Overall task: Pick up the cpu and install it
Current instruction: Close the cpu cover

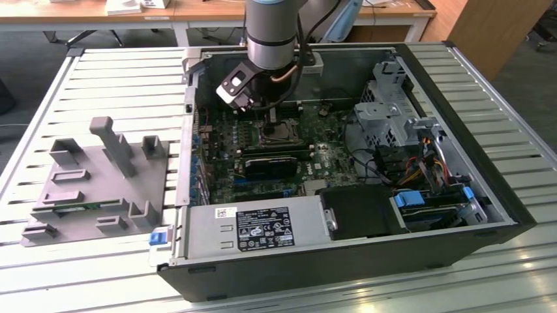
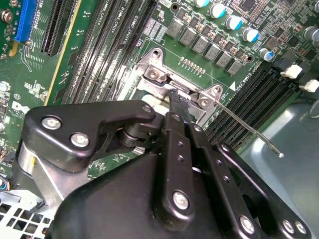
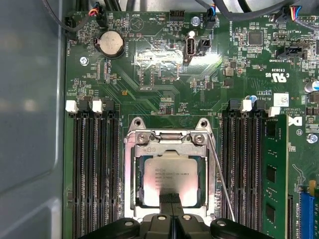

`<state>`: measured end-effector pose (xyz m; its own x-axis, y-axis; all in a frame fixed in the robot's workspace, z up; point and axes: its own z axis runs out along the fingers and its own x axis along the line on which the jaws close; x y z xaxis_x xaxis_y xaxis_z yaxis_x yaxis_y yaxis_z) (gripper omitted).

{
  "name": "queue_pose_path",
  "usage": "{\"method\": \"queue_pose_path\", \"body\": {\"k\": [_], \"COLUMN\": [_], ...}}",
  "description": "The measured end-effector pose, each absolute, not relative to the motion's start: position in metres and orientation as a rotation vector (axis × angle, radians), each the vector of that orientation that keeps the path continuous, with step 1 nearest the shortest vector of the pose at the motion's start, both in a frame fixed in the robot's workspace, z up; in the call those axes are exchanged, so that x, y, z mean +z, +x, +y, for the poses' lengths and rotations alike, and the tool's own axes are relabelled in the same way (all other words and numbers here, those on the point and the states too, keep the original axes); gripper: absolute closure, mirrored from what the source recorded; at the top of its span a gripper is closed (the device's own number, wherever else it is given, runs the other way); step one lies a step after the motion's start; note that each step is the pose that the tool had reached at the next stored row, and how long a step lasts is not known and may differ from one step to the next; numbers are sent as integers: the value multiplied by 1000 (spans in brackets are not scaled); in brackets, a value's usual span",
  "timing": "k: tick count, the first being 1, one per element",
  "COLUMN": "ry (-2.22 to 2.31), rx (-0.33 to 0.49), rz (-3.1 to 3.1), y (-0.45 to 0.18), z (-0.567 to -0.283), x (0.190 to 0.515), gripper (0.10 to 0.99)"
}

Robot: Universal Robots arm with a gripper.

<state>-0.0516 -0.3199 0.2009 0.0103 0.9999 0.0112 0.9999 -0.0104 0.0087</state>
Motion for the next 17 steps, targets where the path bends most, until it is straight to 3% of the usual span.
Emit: {"method": "queue_pose_path", "body": {"k": [17], "ry": [-2232], "rx": [-22], "rz": [-2209], "y": [-43], "z": [-320], "x": [208], "gripper": [980]}}
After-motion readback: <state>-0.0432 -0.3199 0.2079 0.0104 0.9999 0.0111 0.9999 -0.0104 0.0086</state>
